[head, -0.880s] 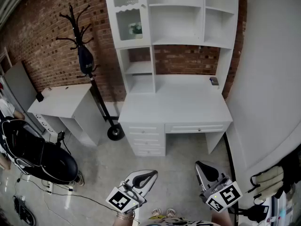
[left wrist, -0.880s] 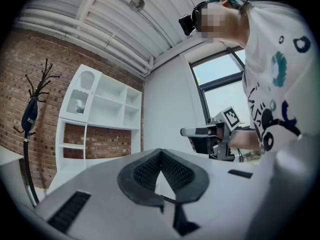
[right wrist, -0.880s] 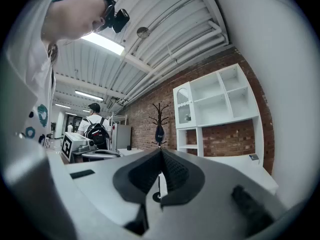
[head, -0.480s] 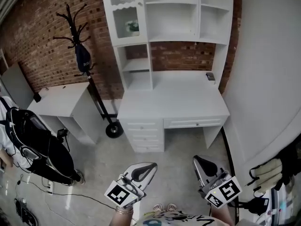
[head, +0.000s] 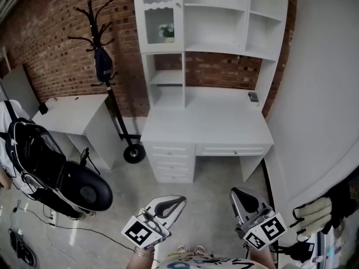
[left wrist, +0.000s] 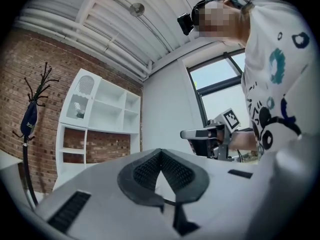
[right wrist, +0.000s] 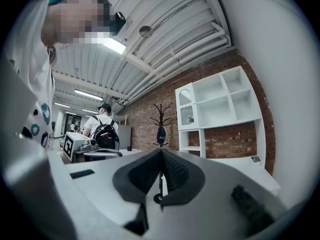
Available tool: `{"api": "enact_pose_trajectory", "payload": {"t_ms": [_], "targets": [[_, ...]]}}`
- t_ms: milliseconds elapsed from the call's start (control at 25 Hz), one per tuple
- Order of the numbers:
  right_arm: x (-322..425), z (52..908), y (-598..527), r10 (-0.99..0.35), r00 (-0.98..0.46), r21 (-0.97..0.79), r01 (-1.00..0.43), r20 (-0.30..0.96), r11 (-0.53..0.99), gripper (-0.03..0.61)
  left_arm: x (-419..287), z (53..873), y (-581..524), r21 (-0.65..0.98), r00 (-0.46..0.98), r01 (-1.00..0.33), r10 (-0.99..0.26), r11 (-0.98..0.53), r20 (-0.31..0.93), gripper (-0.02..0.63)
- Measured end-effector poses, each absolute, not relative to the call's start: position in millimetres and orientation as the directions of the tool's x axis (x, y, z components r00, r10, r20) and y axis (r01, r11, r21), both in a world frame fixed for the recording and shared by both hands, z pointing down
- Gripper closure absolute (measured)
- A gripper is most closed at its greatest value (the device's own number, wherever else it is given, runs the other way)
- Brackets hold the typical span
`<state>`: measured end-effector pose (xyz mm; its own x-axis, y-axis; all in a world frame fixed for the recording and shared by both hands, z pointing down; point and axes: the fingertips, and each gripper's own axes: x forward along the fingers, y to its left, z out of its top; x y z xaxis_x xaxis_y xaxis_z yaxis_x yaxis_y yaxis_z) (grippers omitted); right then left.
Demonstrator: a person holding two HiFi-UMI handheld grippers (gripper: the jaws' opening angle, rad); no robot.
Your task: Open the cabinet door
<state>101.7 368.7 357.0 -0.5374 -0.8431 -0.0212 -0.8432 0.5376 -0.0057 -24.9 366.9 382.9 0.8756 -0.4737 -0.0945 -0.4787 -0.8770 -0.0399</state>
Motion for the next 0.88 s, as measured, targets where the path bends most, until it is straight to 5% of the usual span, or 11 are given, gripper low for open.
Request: {"api": "enact_pose_trajectory", "payload": {"t_ms": [520,880], "targets": [[67,349,359,-0.808,-0.583,0.025,-0.812,-0.085,0.583,0.549,-41,389,360,-0.045,0.922,-0.376,-0.369,-0.925,-0.115,0.600],[63,368,334,-0.819,-0.565,-0.022,-0.822,-0.095,0.569,0.548,-62,408,328,-0.009,0.886,-0.451,-0.446,-0.893,-0.127,0.600]]}}
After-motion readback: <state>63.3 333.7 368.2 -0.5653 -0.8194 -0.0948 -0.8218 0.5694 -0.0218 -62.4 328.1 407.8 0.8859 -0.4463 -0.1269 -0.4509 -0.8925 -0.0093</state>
